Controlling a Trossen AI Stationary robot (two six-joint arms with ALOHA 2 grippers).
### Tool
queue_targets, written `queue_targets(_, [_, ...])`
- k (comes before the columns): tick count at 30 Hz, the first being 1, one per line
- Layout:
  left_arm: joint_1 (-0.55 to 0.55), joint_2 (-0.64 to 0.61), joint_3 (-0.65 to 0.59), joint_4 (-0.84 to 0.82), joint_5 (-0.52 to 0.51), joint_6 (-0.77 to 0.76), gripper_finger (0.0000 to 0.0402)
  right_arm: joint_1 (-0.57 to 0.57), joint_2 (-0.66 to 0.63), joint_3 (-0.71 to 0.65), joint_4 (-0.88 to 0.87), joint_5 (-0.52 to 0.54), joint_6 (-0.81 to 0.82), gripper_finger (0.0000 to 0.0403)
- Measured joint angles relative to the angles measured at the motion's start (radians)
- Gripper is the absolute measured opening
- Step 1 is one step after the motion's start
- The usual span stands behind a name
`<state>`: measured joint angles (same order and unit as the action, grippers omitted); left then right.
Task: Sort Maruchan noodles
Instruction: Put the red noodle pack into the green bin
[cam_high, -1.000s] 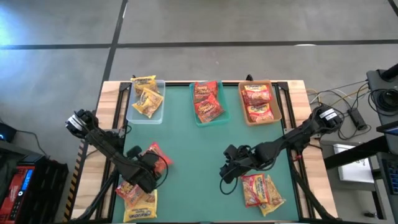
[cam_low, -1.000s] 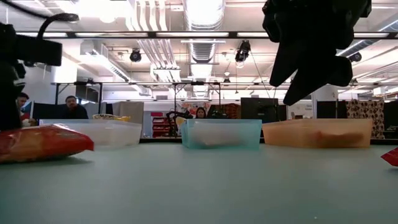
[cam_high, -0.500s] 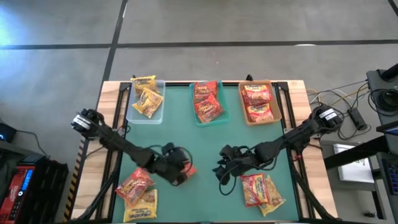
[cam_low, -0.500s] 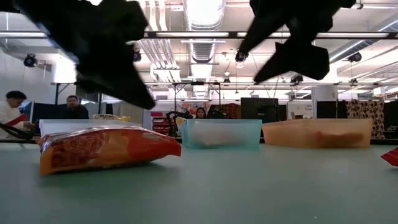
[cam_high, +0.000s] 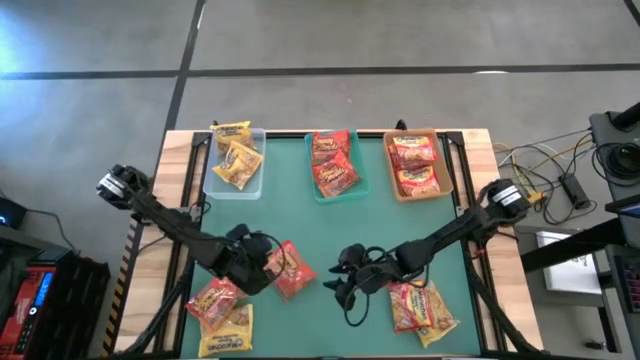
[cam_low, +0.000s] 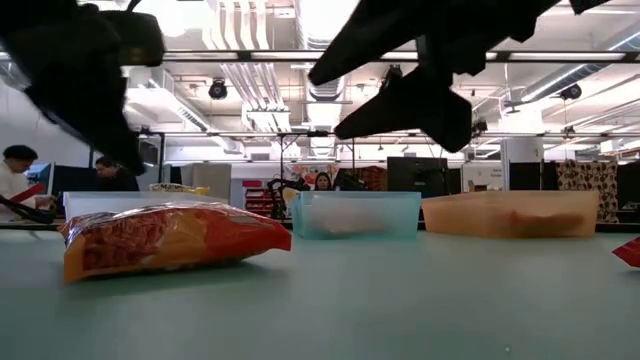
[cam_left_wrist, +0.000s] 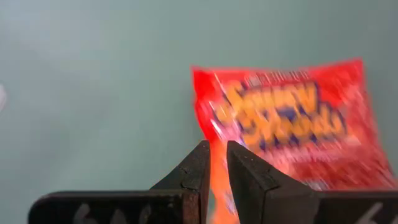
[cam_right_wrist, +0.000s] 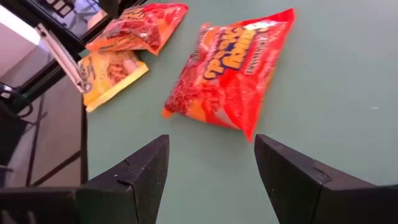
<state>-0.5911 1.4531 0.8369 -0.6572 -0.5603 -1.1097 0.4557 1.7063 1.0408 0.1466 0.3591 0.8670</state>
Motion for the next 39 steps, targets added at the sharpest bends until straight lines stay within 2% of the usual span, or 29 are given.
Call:
queue_targets(4, [-0.031,-0.016,-0.06,0.086,0.11,-0.071,0.0038,0.0,0.052,0.028,0.001,0.0,-0.006,0.0224])
queue_targets(7, [-0.042,-0.005,-0.122,0.243,0.208,-0.079,0.0038,0.0,0.092,0.047,0.003,0.0,-0.008,0.0224])
queue_targets(9, [-0.046,0.009,-0.157,0.364,0.224,-0.069,0.0038,-0.001,0.119,0.059,0.0,0.0,-0.008,0.0224])
queue_targets(13, [-0.044,0.038,-0.204,0.529,0.189,-0.018,0.0038,-0.005,0.167,0.088,-0.004,-0.001,-0.008,0.0224])
queue_targets(23, [0.046,0.156,-0.198,0.638,0.043,0.136,0.0038,-0.021,0.154,0.11,-0.05,0.004,-0.059,0.0224])
queue_targets(28, [0.087,0.24,-0.153,0.761,0.04,0.304,0.0038,-0.04,0.139,0.112,-0.165,0.031,-0.057,0.0224])
queue_targets(31, [0.105,0.281,-0.113,0.777,0.046,0.382,0.0038,-0.051,0.131,0.112,-0.222,0.062,-0.042,0.0224])
queue_targets(39, [0.114,0.379,-0.079,0.803,0.054,0.384,0.0038,-0.085,0.098,0.113,-0.434,0.071,0.097,0.0225])
